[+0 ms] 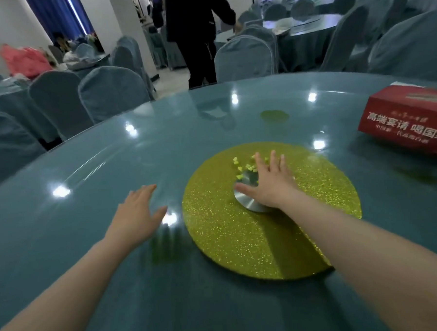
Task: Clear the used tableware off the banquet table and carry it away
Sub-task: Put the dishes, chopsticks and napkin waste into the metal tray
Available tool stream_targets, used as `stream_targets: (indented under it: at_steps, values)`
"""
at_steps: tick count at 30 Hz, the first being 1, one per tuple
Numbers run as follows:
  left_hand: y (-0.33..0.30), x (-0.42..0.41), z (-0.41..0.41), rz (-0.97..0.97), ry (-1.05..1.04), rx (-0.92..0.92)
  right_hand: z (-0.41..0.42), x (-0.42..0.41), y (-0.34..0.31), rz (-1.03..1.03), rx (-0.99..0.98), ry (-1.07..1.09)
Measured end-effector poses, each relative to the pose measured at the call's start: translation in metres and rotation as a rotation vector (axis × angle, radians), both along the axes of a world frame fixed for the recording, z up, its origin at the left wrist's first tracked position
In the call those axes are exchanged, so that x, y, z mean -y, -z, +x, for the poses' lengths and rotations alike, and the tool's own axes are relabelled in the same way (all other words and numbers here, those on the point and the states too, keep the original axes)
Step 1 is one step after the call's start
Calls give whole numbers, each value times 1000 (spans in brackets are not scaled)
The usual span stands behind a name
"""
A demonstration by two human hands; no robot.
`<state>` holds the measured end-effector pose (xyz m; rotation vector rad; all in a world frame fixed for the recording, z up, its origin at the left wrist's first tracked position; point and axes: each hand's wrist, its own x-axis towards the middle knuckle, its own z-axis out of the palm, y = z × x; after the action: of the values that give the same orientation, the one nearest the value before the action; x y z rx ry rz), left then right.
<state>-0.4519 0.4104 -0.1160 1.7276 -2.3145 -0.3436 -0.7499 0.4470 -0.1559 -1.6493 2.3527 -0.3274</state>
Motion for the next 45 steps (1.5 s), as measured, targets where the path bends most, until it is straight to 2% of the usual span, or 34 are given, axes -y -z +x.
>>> stream_targets:
  at_steps: [5,8,13,19,22,24,31,36,40,45]
  values:
    - [8,12,63,42,-93,144,6,33,0,23,-46,-38]
    - [11,7,81,17,-98,86,12,45,-3,41,-81,-59]
    - [18,-10,93,37,-90,12,57,52,-4,16,-133,-274]
    - [21,-40,107,70,-112,-66,106,37,-9,-43,74,-365]
    - [24,-55,116,88,-119,-105,120,24,-8,-151,121,-423]
    - [26,-65,121,98,-121,-137,122,15,-9,-210,69,-438]
    - [29,-102,131,112,-127,-208,132,-21,-15,-221,-102,-435]
    - [12,-129,130,111,-163,-293,134,-43,-26,-85,-195,-365]
    - [-8,-163,140,133,-164,-330,163,-72,-36,-38,-101,-316]
    - [-46,-211,178,80,-198,-370,248,-139,-60,-122,133,-356]
